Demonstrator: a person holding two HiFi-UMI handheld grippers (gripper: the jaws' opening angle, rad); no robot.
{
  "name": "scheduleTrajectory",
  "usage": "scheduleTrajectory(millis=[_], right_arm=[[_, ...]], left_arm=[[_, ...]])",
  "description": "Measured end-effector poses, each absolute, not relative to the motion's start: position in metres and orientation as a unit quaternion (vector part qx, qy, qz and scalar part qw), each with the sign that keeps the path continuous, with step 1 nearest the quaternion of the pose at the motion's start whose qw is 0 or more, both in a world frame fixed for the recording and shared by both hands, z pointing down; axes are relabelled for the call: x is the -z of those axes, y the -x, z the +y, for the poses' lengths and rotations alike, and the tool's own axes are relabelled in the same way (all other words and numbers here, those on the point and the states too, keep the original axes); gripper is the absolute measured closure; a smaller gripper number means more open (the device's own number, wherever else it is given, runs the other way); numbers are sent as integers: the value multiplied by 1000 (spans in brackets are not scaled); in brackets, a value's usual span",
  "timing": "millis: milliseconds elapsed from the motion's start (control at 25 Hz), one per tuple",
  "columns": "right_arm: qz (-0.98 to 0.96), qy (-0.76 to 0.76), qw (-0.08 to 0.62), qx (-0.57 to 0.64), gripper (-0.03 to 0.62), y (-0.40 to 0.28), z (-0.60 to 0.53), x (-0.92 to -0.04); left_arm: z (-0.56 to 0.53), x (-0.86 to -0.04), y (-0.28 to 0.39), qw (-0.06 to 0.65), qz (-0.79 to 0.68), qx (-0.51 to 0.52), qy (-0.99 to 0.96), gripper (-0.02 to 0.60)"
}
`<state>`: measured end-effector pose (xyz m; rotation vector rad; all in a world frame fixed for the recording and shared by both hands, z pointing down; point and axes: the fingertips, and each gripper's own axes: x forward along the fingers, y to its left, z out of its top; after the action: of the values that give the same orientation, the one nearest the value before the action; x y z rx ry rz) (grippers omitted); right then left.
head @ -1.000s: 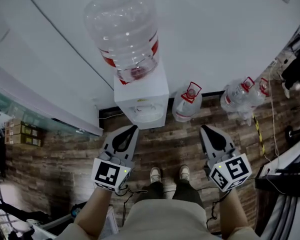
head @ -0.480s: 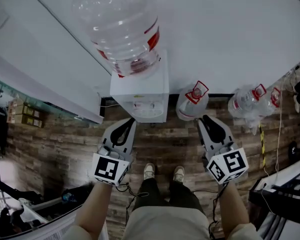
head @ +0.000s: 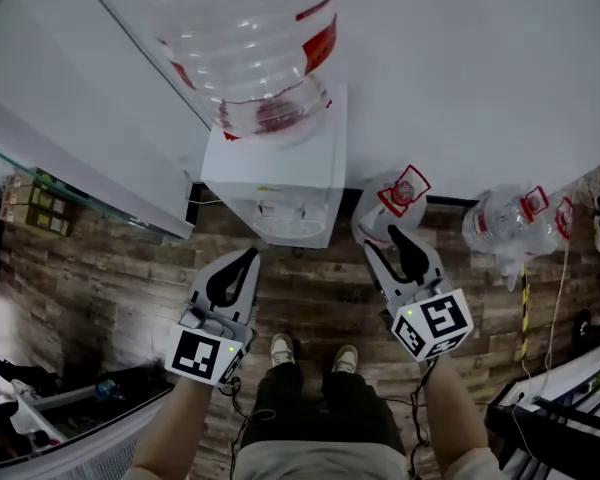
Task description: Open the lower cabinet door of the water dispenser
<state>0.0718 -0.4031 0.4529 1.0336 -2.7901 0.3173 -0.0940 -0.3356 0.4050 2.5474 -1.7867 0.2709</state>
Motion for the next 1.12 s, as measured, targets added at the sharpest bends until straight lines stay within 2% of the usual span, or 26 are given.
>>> scheduleTrajectory(millis=[560,1120], right_arm=[[-927,-339,102,-126,346,-34,-436,-655],[-925,-320,156,-130,303,2,-477,-845]], left_arm=[[-372,-566,137,10,-592,-83,-802,575],[-400,-736,171,59,-597,-93,-795,575]])
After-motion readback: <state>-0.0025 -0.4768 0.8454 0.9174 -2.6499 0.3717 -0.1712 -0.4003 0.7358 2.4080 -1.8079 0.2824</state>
